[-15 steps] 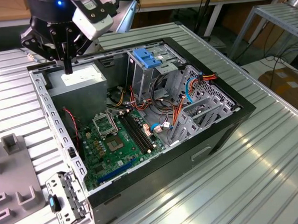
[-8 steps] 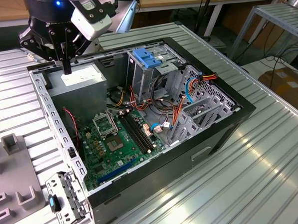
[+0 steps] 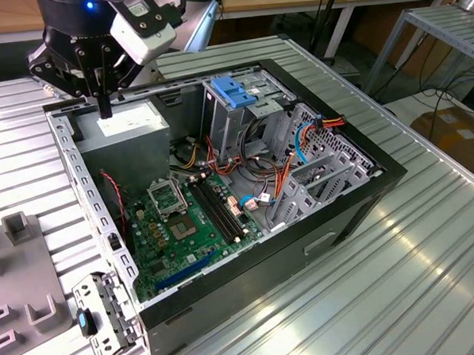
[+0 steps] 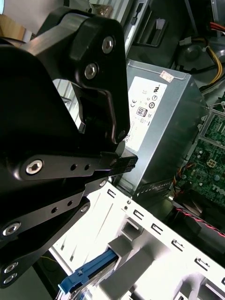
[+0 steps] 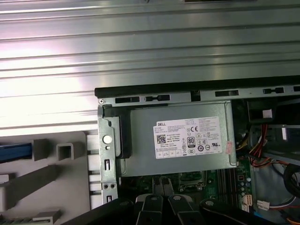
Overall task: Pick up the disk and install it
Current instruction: 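Reach for the disk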
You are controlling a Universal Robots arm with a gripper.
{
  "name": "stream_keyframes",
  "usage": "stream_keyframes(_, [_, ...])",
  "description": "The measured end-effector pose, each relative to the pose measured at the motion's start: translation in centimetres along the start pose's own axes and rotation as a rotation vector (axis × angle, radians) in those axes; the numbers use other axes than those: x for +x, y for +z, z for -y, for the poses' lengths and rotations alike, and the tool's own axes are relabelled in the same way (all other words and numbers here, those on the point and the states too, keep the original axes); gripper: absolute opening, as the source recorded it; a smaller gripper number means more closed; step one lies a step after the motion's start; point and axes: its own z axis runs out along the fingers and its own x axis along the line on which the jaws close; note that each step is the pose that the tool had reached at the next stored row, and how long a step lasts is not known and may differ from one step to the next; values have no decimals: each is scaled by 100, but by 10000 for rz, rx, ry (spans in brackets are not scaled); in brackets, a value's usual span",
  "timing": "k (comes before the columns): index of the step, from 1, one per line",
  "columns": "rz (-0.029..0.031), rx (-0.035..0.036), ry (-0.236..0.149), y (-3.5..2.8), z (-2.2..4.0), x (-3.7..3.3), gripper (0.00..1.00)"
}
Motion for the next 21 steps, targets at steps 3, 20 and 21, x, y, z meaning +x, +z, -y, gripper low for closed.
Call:
stream_keyframes(3, [0,-1,0,1,1,7,11])
stream_keyframes(20, [-5,0,0,2,3,39,11])
stream_keyframes(21, [-5,0,0,2,3,40,11])
